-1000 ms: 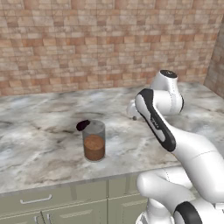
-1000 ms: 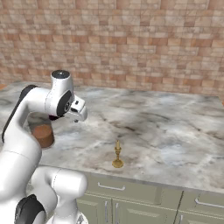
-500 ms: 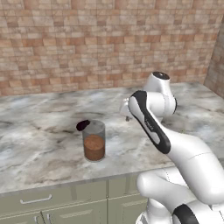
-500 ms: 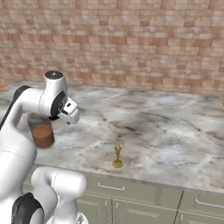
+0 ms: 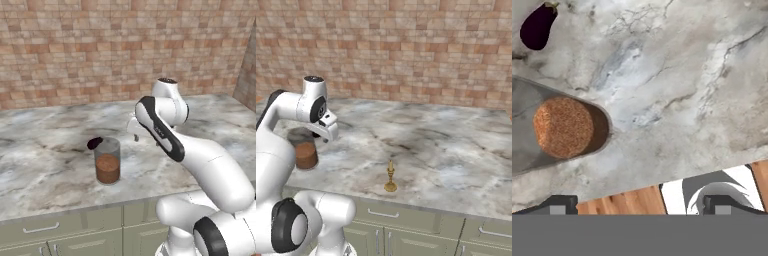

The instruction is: Pick the jar and candle from the dining table and place them in the open cabinet. Close the cabinet after placing the objects.

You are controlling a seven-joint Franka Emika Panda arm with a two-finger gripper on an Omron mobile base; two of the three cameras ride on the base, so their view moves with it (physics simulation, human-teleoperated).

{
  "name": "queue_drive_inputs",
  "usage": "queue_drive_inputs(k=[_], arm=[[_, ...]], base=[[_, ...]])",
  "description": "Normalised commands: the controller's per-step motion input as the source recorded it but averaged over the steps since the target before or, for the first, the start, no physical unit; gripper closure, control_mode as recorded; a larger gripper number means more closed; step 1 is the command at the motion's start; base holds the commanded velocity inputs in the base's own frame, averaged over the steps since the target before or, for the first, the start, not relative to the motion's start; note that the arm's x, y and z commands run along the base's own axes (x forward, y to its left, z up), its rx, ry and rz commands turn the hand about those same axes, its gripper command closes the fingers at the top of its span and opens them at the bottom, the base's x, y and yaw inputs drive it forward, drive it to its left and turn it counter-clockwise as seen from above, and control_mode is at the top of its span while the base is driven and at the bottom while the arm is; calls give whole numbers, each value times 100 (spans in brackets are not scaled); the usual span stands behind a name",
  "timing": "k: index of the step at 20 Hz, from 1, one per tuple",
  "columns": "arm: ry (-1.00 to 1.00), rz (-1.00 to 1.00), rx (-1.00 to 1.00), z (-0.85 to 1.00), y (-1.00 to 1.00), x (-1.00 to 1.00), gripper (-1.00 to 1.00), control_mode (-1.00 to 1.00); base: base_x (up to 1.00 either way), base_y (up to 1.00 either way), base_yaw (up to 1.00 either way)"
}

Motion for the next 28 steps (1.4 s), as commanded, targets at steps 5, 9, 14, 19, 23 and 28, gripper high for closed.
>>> queue_drive_inputs(k=[5, 9, 14, 19, 23, 28], arm=[[0, 3, 0, 0, 37, 10, -100, -100], [0, 4, 0, -4, 32, 10, -100, -100], [0, 6, 0, -11, 28, 17, -100, -100], [0, 6, 0, -9, 29, 29, -100, -100], [0, 6, 0, -10, 23, 25, -100, -100], [0, 5, 0, -16, 12, 18, -100, -100]], base=[[0, 0, 0], [0, 0, 0], [0, 0, 0], [0, 0, 0], [0, 0, 0], [0, 0, 0]])
